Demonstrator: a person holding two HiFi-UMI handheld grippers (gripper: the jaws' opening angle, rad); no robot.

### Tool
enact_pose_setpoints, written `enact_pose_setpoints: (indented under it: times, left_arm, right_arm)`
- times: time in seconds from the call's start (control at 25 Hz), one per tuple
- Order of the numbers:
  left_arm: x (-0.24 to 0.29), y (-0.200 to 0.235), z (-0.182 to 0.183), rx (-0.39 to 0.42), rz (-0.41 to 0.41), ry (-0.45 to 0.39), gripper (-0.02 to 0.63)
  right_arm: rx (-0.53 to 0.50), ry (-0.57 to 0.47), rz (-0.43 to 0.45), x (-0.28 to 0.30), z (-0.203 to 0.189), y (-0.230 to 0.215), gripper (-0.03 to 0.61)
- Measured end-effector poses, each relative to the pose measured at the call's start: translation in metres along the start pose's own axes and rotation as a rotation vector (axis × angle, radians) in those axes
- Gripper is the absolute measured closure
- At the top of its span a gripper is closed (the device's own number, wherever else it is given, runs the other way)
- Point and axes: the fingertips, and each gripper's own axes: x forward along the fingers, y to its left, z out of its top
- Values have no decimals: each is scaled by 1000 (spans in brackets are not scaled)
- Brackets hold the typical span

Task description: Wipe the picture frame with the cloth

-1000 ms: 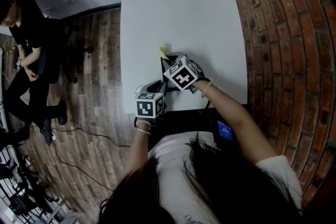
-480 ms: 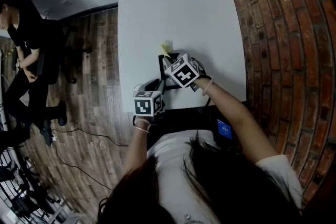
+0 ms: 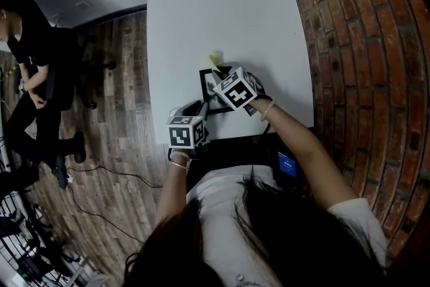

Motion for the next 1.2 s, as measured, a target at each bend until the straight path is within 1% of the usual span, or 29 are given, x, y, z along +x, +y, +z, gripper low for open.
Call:
enact_pose_setpoints:
  times: [1.2]
  left_arm:
    - [2,-1,2,-4,9,-9,540]
  right_arm:
    - [46,6,-53,-15,-18,-24,546]
